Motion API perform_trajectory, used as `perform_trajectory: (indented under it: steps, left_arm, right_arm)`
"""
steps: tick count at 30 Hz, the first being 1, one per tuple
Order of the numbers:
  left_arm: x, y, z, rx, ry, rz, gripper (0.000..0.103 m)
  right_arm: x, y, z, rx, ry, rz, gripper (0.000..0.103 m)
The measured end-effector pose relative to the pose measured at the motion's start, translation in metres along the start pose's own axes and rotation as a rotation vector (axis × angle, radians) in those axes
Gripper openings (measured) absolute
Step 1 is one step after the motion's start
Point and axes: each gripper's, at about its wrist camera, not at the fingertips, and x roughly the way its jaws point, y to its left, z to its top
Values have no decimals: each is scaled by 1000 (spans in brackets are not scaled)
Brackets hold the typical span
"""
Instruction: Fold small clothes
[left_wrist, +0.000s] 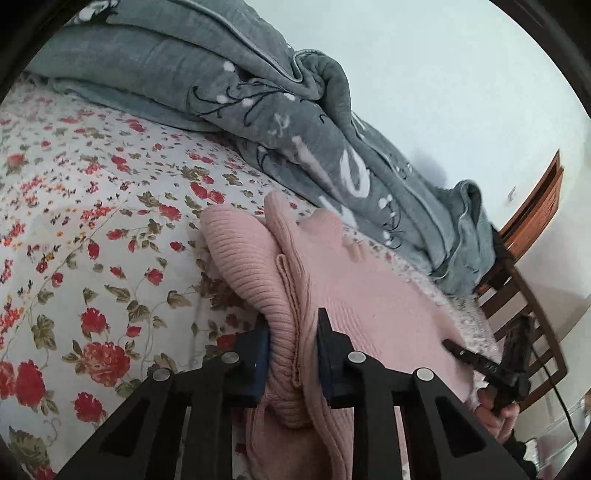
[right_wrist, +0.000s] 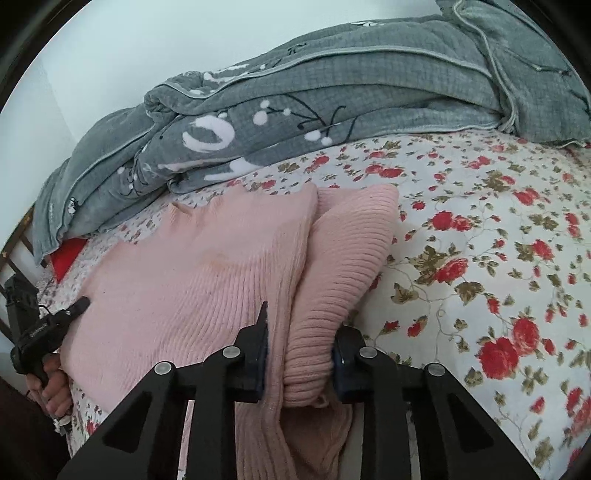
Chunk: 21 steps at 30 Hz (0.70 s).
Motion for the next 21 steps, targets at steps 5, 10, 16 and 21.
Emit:
perform_trajectory:
  steps: [5, 10, 16, 21]
  left_arm:
    - [-26, -8, -13, -32, 6, 7, 19]
    - [-72, -27, -44, 7, 27, -16, 19]
    - [-111, -30, -95, 38, 80, 46, 24]
    - [-102, -19, -95, -21, 86, 76, 53]
  right_arm:
    - [-35, 9, -11, 69, -16, 19, 25]
    - [-79, 12, -41, 74, -13, 60, 25]
    - [-116, 4, -95, 80, 5, 93, 26]
    - [-117, 6, -107, 56, -42, -62, 44]
